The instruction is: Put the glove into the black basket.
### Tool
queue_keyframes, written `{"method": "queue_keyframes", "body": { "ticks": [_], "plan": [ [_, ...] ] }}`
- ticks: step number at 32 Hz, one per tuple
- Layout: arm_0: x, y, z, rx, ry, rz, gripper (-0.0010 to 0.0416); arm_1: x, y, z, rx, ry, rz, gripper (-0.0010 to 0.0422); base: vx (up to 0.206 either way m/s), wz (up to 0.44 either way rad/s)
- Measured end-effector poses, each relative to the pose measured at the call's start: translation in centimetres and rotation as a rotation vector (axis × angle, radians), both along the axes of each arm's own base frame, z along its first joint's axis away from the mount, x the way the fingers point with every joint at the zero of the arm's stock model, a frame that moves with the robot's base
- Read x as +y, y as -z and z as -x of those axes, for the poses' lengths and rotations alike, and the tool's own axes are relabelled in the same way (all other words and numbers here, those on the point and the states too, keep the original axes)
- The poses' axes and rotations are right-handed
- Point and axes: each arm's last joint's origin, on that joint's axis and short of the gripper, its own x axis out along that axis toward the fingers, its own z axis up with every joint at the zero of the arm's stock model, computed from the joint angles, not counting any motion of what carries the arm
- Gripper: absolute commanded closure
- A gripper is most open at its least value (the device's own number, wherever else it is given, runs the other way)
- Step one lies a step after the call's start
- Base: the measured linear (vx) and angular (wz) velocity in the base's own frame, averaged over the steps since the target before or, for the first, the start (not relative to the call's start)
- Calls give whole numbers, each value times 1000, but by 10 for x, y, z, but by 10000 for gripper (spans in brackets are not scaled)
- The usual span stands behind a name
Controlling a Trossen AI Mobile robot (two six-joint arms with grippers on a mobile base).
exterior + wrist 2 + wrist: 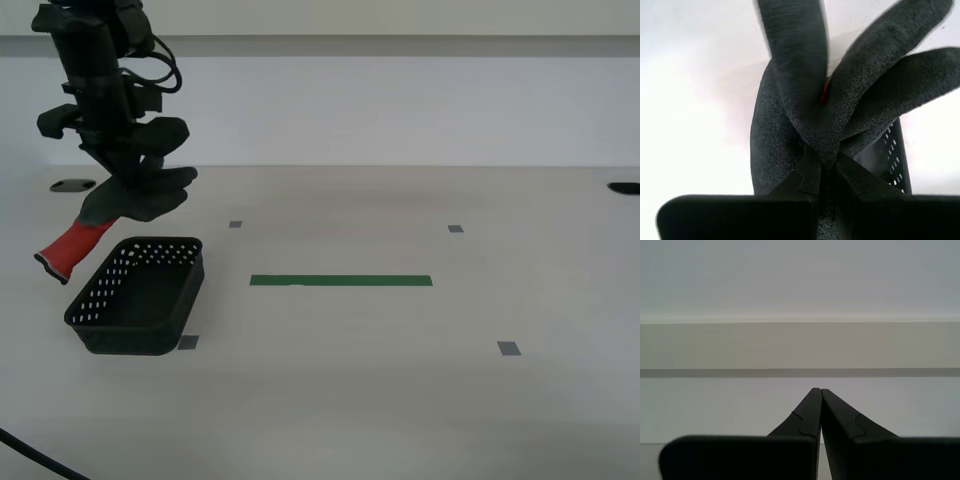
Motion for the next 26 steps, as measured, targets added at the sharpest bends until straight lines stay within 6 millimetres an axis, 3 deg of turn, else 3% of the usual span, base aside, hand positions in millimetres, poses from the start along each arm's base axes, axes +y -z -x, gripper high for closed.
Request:
{"method": "queue_keyframes", "body": {
  "ticks": [10, 18, 22, 23, 26],
  "plan": [
    [0, 0, 0, -1, 1, 0, 405, 7, 58, 49, 77, -58, 7, 412, 0, 0],
    [0, 0, 0, -1, 0, 0, 405, 6, 60, 51, 81, -69, 52, 411, 0, 0],
    [0, 0, 0, -1, 0, 0, 405, 6, 60, 50, 81, -69, 53, 355, 0, 0],
    [0, 0, 0, -1, 0, 0, 405, 6, 60, 51, 81, -69, 53, 316, 0, 0],
    [0, 0, 0, -1, 1, 0, 405, 5, 60, 51, 84, -91, 54, 256, 0, 0]
  ]
}}
